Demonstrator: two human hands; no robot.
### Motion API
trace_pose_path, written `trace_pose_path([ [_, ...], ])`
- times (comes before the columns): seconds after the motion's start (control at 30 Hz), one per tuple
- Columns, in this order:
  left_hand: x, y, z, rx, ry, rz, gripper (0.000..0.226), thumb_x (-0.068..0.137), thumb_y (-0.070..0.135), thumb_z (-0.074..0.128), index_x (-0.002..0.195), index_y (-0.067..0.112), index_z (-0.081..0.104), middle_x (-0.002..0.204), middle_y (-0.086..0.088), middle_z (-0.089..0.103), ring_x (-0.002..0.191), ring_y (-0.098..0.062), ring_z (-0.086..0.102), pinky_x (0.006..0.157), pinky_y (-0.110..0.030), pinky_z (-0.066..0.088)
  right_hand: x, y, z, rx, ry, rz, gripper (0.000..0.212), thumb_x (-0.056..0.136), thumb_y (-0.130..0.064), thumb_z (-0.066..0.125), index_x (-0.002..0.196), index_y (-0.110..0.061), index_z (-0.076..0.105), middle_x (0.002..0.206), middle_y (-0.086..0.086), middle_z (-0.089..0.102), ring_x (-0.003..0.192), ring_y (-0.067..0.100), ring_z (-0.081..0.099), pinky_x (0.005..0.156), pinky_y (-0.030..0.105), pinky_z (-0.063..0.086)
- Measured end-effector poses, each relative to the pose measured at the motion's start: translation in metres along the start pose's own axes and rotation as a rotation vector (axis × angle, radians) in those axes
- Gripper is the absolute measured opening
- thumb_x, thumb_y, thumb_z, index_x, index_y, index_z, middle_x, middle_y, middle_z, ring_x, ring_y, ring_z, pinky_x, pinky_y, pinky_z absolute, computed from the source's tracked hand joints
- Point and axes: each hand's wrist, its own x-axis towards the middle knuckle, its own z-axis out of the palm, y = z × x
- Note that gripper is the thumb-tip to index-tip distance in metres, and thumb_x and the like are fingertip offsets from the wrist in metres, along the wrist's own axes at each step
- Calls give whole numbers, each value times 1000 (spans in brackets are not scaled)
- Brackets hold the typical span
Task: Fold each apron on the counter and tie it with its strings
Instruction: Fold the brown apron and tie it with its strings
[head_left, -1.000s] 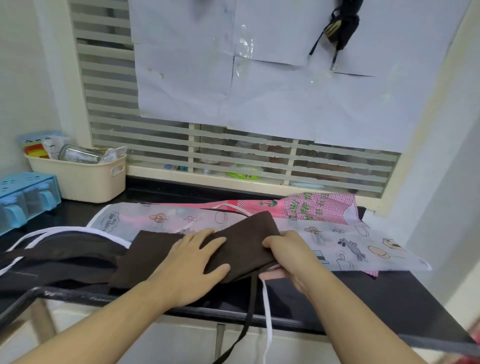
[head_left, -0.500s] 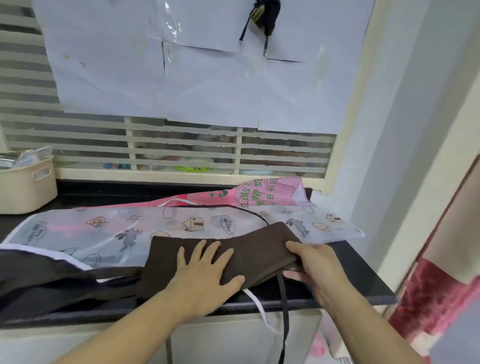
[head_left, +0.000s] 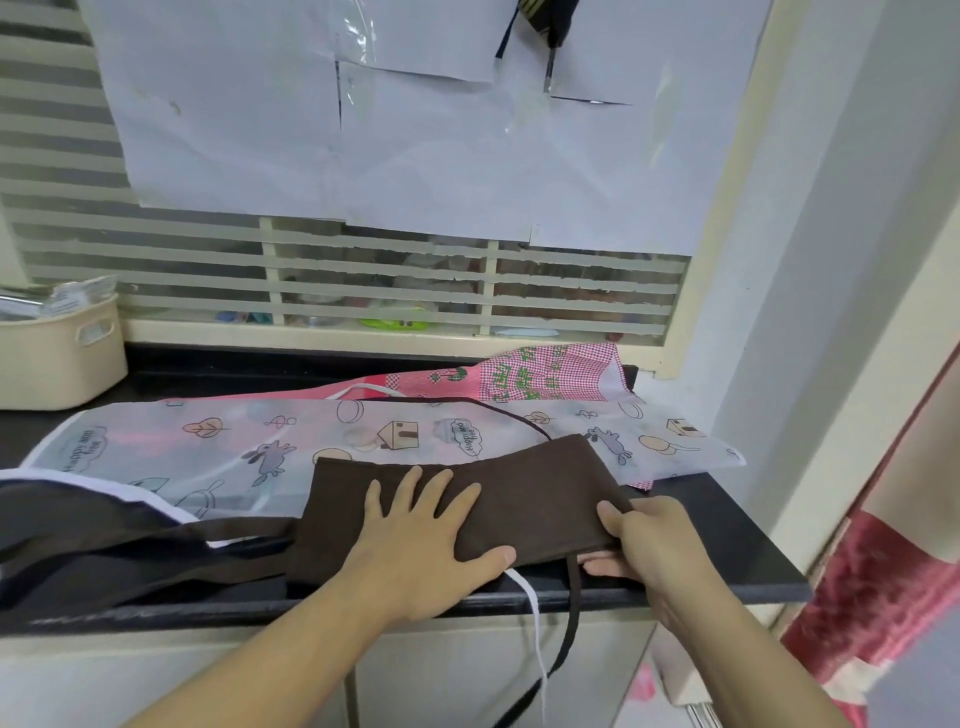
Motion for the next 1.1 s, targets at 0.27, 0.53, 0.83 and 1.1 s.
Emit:
trace_pose_path([
  [0.27, 0, -1, 1, 8, 13, 3, 97, 82, 96, 10, 164, 47, -4, 175, 9, -9, 159, -22, -21, 126, -61, -13, 0, -1, -8, 19, -16, 23, 21, 106, -4, 51, 106, 9, 67, 82, 26, 77, 72, 41, 77, 58, 35, 65],
  [0.53, 1, -1, 3, 23, 10, 5, 97, 81, 96, 8, 163, 47, -6, 175, 9, -10, 159, -22, -22, 126, -61, -12, 26, -27, -11, -199, -9, 90, 21, 90, -24, 75, 100, -6, 69, 88, 12, 79, 75, 29, 78, 57, 36, 61],
  [0.83, 0, 0, 3, 32, 24, 11, 95, 82, 95, 9, 163, 47, -6, 175, 10, -10, 159, -21, -22, 127, -60, -11, 66, -34, 6, -163, 79, 28, 19, 89, -19, 76, 90, -5, 62, 89, 10, 72, 83, 29, 69, 70, 32, 54],
  [1.1, 2, -1, 4, 27, 24, 20, 95, 81, 96, 7, 162, 50, -8, 174, 11, -13, 159, -19, -24, 126, -60, -12, 70, -28, 2, -235, 86, 11, 5, 89, -13, 66, 91, -9, 64, 87, 10, 71, 81, 33, 69, 69, 35, 49],
])
